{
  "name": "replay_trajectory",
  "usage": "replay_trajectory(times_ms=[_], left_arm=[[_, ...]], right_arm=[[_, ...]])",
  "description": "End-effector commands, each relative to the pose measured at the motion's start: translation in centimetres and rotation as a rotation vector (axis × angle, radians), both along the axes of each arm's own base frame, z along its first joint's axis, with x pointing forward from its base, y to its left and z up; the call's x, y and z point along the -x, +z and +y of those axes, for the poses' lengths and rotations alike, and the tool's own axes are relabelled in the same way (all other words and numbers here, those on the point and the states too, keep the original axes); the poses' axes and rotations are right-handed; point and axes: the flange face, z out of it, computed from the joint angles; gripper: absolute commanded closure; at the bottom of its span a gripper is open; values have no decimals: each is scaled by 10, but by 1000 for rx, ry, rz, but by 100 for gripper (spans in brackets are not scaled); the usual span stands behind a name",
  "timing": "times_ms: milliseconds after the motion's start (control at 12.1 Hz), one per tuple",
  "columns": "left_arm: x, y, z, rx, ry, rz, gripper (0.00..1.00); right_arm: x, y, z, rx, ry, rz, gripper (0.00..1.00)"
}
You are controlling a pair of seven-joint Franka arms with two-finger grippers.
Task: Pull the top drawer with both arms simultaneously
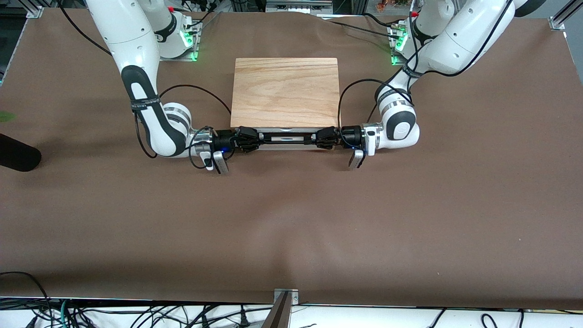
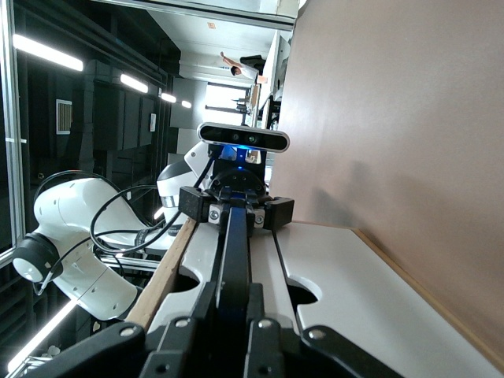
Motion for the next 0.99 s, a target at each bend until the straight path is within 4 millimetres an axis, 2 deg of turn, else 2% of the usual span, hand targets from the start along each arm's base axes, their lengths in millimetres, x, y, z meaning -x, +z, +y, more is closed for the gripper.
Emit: replay_trajectory(times_ms=[0, 413, 661, 909], left_arm=[[19, -28, 6, -41, 1, 65, 100], [-6, -32, 11, -34, 28, 73, 100], [-21, -25, 14, -24, 45, 86, 100], [-38, -22, 18, -23, 55, 91, 100]], right_arm=[[-9, 9, -3, 2, -15, -29, 91], [-39, 17, -1, -5, -31, -11, 91], [-64, 18, -4, -5, -50, -9, 91], [-81, 22, -2, -9, -55, -4, 91]])
